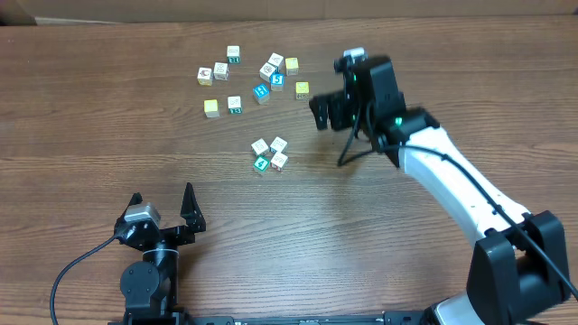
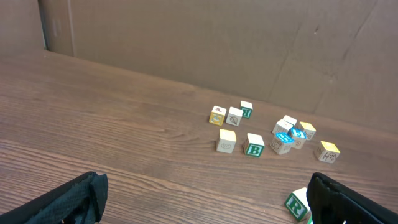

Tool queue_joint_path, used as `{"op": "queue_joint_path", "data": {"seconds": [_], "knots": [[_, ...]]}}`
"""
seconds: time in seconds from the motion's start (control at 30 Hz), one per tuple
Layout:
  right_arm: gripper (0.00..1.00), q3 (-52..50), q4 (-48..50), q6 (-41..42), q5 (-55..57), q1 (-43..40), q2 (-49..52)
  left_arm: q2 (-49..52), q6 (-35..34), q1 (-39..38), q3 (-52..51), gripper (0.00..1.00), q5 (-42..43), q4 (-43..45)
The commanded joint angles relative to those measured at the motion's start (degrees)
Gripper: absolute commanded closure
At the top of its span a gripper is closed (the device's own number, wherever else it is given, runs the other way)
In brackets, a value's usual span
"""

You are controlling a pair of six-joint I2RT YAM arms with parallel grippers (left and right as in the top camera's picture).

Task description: Form a circle

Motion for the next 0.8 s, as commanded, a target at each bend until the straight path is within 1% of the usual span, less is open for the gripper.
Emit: {"op": "queue_joint_path", "data": {"seconds": [0.0,0.17,0.3,0.5,0.67,0.77], "knots": [[0.00,-7.61,5.62,-1.03,-3.41,-0.22,-3.80,-0.66,1.29,-0.28,-0.20,0.00,0.04,0.07],[0.00,-20.11,17.27,-1.05,-3.65,-0.39,-8.55,-0.66,1.29,-0.28,-0.20,0.00,0.04,0.07],[0.00,-27.56,21.68,-1.03,-3.67,-1.97,-12.37,-0.66,1.29,-0.28,-0.20,0.01,0.04,0.07],[0.00,-34.45,21.57,-0.98,-4.44,-6.25,-16.98,-0.66,1.29,-0.28,-0.20,0.01,0.04,0.07],[0.00,-35.30,15.45,-1.01,-4.52,-9.42,-19.71,-0.66,1.29,-0.28,-0.20,0.00,0.04,0.07],[0.00,-35.34,14.19,-1.01,-4.52,-11.02,-20.74,-0.66,1.29,-0.28,-0.20,0.00,0.04,0.07]]}}
